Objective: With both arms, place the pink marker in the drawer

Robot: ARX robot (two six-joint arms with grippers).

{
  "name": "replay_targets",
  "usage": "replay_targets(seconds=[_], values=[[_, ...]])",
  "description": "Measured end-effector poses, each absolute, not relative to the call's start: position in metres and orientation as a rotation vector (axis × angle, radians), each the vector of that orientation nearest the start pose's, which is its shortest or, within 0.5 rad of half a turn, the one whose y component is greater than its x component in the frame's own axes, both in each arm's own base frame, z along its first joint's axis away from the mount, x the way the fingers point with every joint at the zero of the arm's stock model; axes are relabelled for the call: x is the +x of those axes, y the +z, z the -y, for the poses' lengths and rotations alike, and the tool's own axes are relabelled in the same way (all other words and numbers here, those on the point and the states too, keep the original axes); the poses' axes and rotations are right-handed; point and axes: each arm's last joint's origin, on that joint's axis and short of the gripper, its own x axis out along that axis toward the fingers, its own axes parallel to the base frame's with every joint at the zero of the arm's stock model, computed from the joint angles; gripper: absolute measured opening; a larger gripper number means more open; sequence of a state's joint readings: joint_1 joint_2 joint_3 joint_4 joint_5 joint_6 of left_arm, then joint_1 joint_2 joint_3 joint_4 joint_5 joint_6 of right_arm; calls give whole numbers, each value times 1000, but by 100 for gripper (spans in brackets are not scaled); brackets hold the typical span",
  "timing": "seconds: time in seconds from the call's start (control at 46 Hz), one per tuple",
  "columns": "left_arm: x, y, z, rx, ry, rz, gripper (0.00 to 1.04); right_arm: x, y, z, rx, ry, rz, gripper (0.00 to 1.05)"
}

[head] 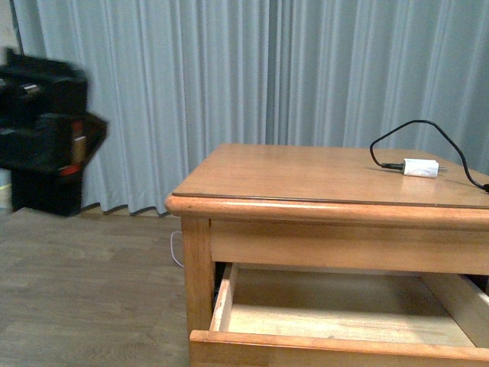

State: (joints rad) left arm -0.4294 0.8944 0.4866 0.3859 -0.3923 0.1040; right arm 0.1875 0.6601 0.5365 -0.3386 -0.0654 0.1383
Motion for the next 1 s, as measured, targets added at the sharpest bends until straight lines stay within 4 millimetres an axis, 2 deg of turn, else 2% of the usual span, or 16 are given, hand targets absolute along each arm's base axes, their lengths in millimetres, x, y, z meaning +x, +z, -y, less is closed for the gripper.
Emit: replay_targets(seconds=[0.109,0.195,0.413,0.521,0.738,0.912,0.999], values=[[163,247,58,32,11,-61,99,146,252,-30,107,216,-479,96],[153,232,51,-25,29,-100,99,146,252,-30,107,216,-479,96],[151,230,49,-69,28,-99,98,146,252,-30,107,216,-479,96],[147,224,43,-47,-13,-14,80,146,252,-30,107,216,-479,96],[137,205,27,-18,-7,-4,46,146,252,-30,107,216,-479,96],[128,192,16,-9,-5,0,5,146,252,-30,107,216,-479,96],[125,188,13,-7,-5,-1,4,146,252,-30,107,216,-479,96]])
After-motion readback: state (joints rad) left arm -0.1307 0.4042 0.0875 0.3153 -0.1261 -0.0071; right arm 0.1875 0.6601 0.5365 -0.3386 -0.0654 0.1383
